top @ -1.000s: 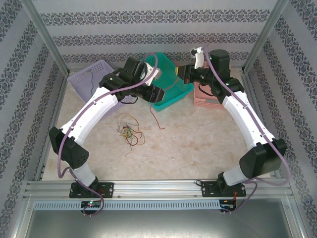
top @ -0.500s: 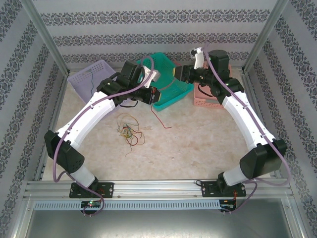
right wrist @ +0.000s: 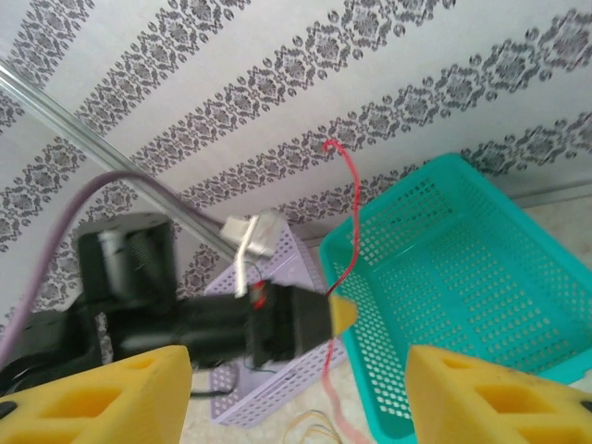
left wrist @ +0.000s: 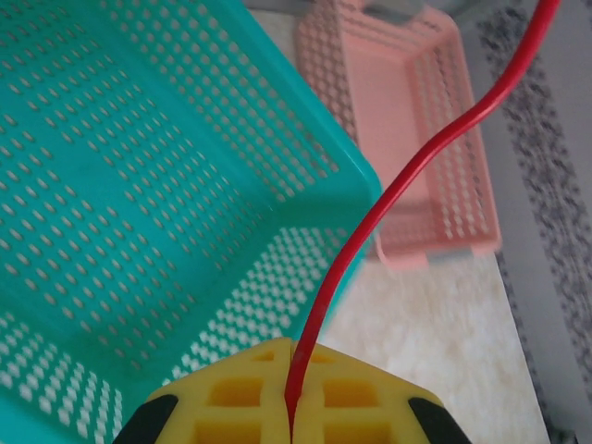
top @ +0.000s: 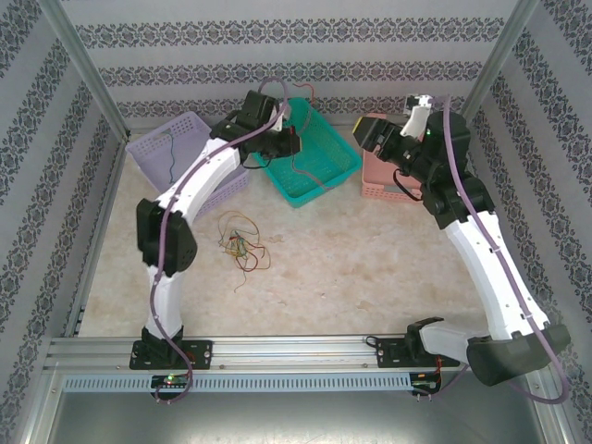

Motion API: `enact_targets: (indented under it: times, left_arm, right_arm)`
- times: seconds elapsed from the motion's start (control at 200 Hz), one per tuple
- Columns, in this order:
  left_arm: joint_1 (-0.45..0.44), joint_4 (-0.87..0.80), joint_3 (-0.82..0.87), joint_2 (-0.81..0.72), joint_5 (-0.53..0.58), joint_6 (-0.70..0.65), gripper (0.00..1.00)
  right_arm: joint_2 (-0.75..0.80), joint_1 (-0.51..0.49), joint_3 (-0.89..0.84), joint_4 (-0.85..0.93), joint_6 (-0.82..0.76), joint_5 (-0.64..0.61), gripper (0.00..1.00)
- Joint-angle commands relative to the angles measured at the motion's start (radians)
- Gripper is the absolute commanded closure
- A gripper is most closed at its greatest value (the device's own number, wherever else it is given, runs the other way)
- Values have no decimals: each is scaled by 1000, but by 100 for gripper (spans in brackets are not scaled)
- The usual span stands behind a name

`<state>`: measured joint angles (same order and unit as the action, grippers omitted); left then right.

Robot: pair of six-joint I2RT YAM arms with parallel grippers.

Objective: Untangle the cables

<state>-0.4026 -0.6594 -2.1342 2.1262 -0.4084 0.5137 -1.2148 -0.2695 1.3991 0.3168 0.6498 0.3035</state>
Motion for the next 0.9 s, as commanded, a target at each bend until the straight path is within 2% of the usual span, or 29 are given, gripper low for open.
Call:
enact_targets:
  times: [0.0,0.14,0.24,0.37,0.41,0.515,0.64,0.774,0.899]
  left_arm:
    - [27,-80,-192,131,66,89,100]
    - [48,-118,-332,277,85,147,100]
    - [61,-104,-336,333,84,201,100]
    - [63,-53,-338,394,68,246,100]
    - [65,-49,-344,410,64,265,93]
    - [67,-76,-382,426,34,304,61]
    - [61,-107,-385,352,31,314,41]
    - [62,-151,-385,239,28,330,37]
    - [61,-298,-341,92,129,312,38]
  right_arm:
    - [-54,-28,0,-65,46,-15,39]
    - [-141,-61,83,-80,11,-33,39]
    - [-196,-67,146,-40,4,-45,40]
    - [-210,-79,143,-52,7,-43,41]
    - [-211,-84,137,-50,6,-40,41]
    - [-197,-97,103,-43,2,-43,41]
    - [-170,-99,52,-41,5,-62,41]
    - [-145,-102,23,-11,-14,-74,42]
    - [-100,-114,-29,30,-46,-104,42]
